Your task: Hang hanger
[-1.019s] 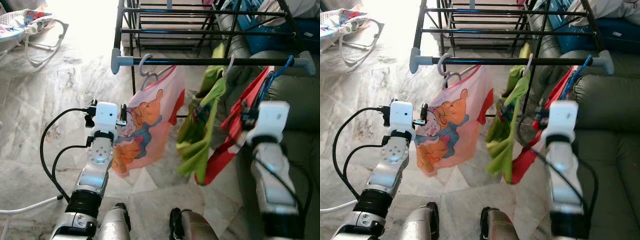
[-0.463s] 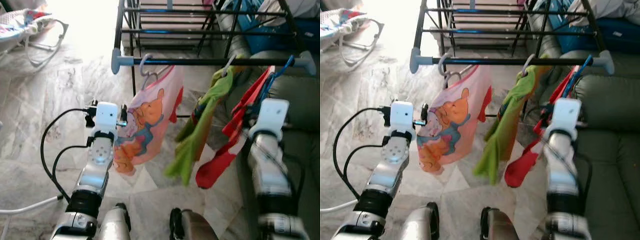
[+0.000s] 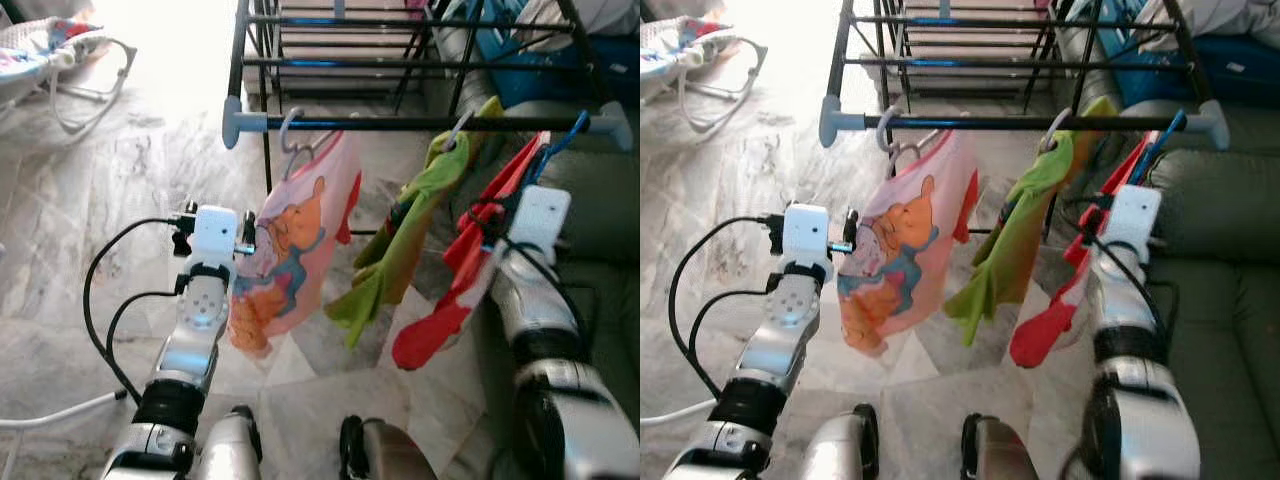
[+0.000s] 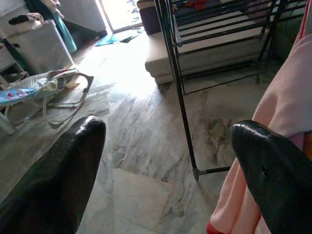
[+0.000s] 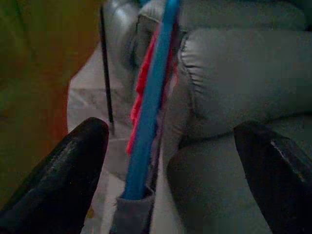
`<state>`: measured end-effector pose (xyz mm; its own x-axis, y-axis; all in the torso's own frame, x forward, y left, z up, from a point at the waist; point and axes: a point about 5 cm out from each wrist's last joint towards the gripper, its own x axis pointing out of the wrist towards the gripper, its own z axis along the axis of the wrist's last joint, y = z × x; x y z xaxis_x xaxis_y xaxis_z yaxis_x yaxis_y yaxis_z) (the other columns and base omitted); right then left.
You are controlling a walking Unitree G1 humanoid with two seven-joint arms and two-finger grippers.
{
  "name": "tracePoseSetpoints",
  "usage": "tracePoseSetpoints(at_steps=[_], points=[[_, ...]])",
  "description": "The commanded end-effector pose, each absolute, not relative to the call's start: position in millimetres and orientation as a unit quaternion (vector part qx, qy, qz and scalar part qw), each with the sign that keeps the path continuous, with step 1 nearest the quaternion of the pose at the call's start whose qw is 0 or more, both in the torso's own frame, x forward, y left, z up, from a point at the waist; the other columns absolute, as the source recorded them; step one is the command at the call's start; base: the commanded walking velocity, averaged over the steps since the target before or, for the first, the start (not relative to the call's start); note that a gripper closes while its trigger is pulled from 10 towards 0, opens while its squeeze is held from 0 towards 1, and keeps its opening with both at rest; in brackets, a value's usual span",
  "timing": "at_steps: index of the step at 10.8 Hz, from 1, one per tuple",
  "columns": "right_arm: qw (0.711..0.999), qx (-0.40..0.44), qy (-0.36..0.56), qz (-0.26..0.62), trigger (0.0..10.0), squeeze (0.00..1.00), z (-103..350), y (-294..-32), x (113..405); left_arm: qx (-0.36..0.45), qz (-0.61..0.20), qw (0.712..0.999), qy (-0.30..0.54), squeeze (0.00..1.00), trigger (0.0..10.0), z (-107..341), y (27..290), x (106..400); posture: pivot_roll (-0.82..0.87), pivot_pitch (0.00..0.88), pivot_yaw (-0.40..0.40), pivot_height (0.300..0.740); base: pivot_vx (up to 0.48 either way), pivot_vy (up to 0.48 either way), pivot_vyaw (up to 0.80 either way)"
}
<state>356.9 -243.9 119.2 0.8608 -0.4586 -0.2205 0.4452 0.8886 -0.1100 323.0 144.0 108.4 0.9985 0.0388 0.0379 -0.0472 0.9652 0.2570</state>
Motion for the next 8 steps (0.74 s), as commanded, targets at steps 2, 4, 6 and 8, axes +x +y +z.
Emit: tracePoseSetpoints(at_steps=[2, 4, 6, 8], points=[[0.966, -0.013, 0.122, -0.226, 10.0, 0.44, 121, -235, 365, 0.134, 0.018, 0.991, -0.005, 0.0, 10.0, 104, 143, 323, -0.09, 0.181, -0.007, 0.74, 0.0, 0.0, 0.0], [0.962, -0.019, 0.119, -0.244, 10.0, 0.44, 123, -247, 366, 0.133, 0.017, 0.991, -0.005, 0.0, 10.0, 104, 142, 323, -0.09, 0.181, -0.01, 0.74, 0.0, 0.0, 0.0], [0.953, -0.029, 0.109, -0.281, 10.0, 0.44, 128, -269, 362, 0.132, 0.015, 0.991, -0.004, 0.0, 10.0, 104, 142, 323, -0.09, 0.183, -0.011, 0.74, 0.0, 0.0, 0.0], [0.956, -0.018, 0.117, -0.267, 10.0, 0.44, 126, -273, 362, 0.134, 0.012, 0.991, -0.003, 0.0, 10.0, 104, 142, 323, -0.09, 0.183, -0.009, 0.74, 0.0, 0.0, 0.0]])
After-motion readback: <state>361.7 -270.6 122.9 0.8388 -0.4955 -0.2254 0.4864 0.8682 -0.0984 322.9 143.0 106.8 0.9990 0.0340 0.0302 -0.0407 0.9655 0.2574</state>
